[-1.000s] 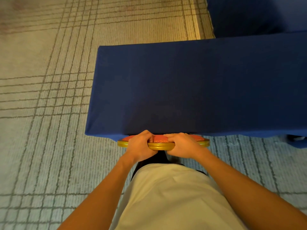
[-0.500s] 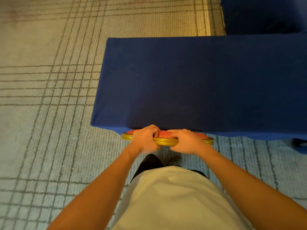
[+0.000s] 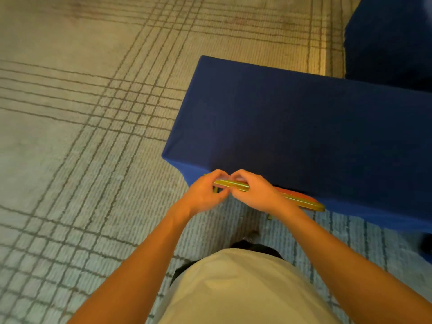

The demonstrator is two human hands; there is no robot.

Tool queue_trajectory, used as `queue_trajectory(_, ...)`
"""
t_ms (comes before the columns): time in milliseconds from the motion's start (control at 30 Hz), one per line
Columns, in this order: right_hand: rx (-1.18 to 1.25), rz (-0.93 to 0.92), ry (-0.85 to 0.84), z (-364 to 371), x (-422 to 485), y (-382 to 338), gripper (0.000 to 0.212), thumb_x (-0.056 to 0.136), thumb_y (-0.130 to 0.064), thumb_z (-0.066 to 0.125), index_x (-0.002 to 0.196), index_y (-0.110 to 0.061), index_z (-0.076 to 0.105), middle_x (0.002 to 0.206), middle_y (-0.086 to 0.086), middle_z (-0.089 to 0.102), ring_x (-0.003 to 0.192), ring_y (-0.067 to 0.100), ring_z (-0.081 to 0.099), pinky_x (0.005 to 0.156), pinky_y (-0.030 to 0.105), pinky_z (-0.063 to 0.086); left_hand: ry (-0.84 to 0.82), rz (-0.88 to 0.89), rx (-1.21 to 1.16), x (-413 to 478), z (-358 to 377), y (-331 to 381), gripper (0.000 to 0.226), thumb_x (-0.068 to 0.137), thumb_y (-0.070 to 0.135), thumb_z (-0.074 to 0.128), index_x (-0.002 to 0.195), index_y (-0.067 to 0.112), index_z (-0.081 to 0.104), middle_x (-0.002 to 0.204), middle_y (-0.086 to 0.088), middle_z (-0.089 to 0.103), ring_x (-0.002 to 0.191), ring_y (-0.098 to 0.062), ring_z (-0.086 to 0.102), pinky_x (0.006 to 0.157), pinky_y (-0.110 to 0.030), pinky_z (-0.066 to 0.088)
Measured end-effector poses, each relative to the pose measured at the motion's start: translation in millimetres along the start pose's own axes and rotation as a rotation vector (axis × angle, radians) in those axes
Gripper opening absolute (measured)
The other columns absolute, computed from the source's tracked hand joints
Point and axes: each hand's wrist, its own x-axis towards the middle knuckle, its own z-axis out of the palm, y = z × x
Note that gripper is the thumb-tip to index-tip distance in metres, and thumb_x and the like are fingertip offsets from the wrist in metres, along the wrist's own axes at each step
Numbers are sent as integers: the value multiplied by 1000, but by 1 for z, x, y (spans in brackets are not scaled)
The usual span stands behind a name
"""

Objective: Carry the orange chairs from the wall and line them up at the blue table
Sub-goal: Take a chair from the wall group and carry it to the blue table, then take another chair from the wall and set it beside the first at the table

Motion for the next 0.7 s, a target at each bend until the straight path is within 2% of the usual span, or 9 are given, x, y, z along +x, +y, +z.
queue_trajectory(100, -2, -90, -32, 38, 7, -44, 21, 89, -39, 64, 110, -40, 60, 122, -14, 68, 114, 7, 64, 90, 37, 55, 87, -6, -40, -44, -33, -22, 41, 87, 37, 62, 126, 23, 61, 126, 9, 67, 121, -8, 61, 102, -31, 48)
queue_trajectory(167, -14, -156, -52, 67, 8, -72, 27, 88, -44, 64, 115, -39, 60, 127, -16, 65, 125, 3, 57, 97, 36, 52, 157, -26, -64, -77, -55, -38, 36, 90, 31, 64, 125, 21, 60, 127, 8, 65, 122, -6, 59, 104, -28, 44)
queue_trajectory(233, -11, -200, -65, 96, 5, -100, 32, 91, -44, 64, 122, -36, 60, 130, -15, 63, 125, 0, 54, 102, 33, 49, 249, -39, -95, -111, -75, -56, 33, 94, 21, 68, 127, 20, 60, 125, 8, 63, 119, -3, 57, 105, -24, 42)
queue_trajectory(300, -14, -245, -106, 129, -1, -136, 30, 96, -36, 64, 126, -31, 59, 131, -13, 61, 122, -2, 51, 102, 26, 44, 354, -56, -117, -152, -96, -80, 35, 96, 19, 70, 129, 19, 59, 126, 7, 64, 120, -4, 58, 105, -21, 42)
queue_trajectory(433, 8, -343, -171, 175, -6, -184, 30, 101, -32, 61, 131, -33, 57, 133, -15, 59, 125, 2, 53, 107, 29, 44, 460, -76, -121, -214, -124, -107, 41, 97, 19, 68, 136, 16, 57, 131, 4, 63, 122, -4, 56, 103, -12, 38)
queue_trajectory(567, 58, -430, -239, 240, -12, -242, 30, 101, -26, 60, 131, -28, 60, 127, -13, 63, 119, 3, 58, 107, 36, 47, 575, -127, -169, -288, -151, -130, 42, 99, 23, 65, 140, 22, 54, 134, 9, 60, 125, -2, 53, 107, -19, 39)
queue_trajectory(700, 84, -489, -340, 300, -26, -296, 30, 99, -23, 61, 129, -24, 62, 124, -10, 66, 116, 3, 61, 107, 39, 48, 766, -175, -239, -356, -173, -151, 38, 99, 24, 66, 136, 25, 57, 130, 13, 62, 123, 1, 55, 108, -23, 43)
